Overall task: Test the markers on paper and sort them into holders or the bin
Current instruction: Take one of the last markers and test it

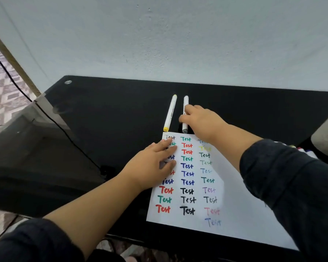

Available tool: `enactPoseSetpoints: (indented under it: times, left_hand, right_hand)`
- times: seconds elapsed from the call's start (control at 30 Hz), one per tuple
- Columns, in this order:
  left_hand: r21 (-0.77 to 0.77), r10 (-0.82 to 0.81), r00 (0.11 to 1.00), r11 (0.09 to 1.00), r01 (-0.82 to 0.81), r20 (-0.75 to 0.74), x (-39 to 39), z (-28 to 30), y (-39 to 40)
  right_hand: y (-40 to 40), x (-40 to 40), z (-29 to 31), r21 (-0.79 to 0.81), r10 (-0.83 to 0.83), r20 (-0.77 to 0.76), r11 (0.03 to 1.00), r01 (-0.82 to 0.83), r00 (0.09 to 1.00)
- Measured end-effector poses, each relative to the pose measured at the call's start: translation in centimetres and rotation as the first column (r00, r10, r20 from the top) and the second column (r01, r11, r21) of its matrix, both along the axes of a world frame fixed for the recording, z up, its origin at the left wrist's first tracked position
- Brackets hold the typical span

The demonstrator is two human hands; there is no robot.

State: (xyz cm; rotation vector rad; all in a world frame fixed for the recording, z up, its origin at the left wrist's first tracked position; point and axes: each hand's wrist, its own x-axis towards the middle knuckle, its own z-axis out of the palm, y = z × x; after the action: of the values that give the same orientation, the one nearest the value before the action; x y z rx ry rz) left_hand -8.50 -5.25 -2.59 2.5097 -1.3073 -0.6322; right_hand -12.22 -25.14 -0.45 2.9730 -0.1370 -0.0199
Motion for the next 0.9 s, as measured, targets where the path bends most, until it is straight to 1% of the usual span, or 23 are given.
enactPoseSetpoints:
  times: [0.13, 0.17, 0.23, 0.27, 0.3, 0.33, 0.37, 0.43, 0.5, 0.57, 0.67, 0.73, 0.83, 0.9]
  left_hand:
    - [0.012, -0.014, 1.000, 1.000, 0.014, 0.009, 0.0, -0.1, 0.1]
    - [0.015, -0.018, 1.000, 1.000, 0.018, 0.013, 0.0, 0.0, 0.1]
    - [0.022, -0.024, 0.999, 0.999, 0.023, 0.024, 0.0, -0.1, 0.2]
    - [0.029, -0.028, 0.999, 0.999, 0.027, 0.036, 0.0, -0.2, 0.2]
    - [0.040, -0.035, 0.998, 0.999, 0.033, 0.055, 0.0, -0.2, 0.2]
    - [0.052, -0.047, 0.995, 0.998, 0.043, 0.084, -0.2, -0.2, 0.2]
    - [0.070, -0.061, 0.991, 0.996, 0.053, 0.115, -0.1, -0.1, 0.2]
    - [0.106, -0.095, 0.977, 0.991, 0.076, 0.189, -0.3, 0.1, 0.1]
    - [0.136, -0.112, 0.964, 0.987, 0.081, 0.242, -0.6, 0.4, 0.0]
    - [0.134, -0.088, 0.963, 0.989, 0.056, 0.254, -1.0, 0.7, -0.2]
    - [0.035, 0.030, 0.982, 0.999, -0.038, 0.188, -1.9, 1.4, -0.3]
    - [-0.085, 0.117, 0.987, 0.991, -0.107, 0.113, -3.1, 1.9, -0.2]
    - [-0.236, 0.190, 0.980, 0.951, -0.198, -0.057, -5.1, 2.8, 0.5]
    - [-0.286, 0.206, 0.958, 0.923, -0.258, -0.199, -6.4, 3.3, 1.1]
  right_hand:
    - [-0.7, -0.9, -0.7, 0.056, 0.009, 0.085, 0.998, -0.014, 0.996]
    - [-0.7, -1.3, -0.6, 0.113, -0.007, 0.131, 0.994, -0.008, 0.991]
    - [-0.5, -2.3, -0.4, 0.320, -0.136, 0.265, 0.946, 0.046, 0.954]
    - [-0.3, -3.0, -0.4, 0.452, -0.234, 0.325, 0.889, 0.067, 0.916]
    - [0.0, -3.7, -0.4, 0.592, -0.344, 0.360, 0.803, 0.073, 0.867]
    - [0.4, -4.4, -0.3, 0.723, -0.448, 0.372, 0.689, 0.050, 0.813]
    - [1.0, -5.1, -0.4, 0.831, -0.539, 0.365, 0.556, -0.005, 0.759]
    - [2.1, -6.3, -0.3, 0.937, -0.692, 0.336, 0.317, -0.149, 0.639]
    - [3.1, -7.6, 0.3, 0.950, -0.810, 0.275, 0.145, -0.278, 0.517]
    - [3.8, -8.8, 0.8, 0.937, -0.884, 0.186, 0.028, -0.347, 0.430]
    - [4.6, -10.5, 1.2, 0.932, -0.918, 0.048, -0.100, -0.348, 0.394]
    - [5.2, -11.4, 1.4, 0.941, -0.923, -0.009, -0.138, -0.309, 0.385]
    - [6.2, -12.5, 1.8, 0.960, -0.928, -0.036, -0.135, -0.244, 0.371]
    - [7.1, -13.0, 2.1, 0.966, -0.927, -0.040, -0.131, -0.222, 0.372]
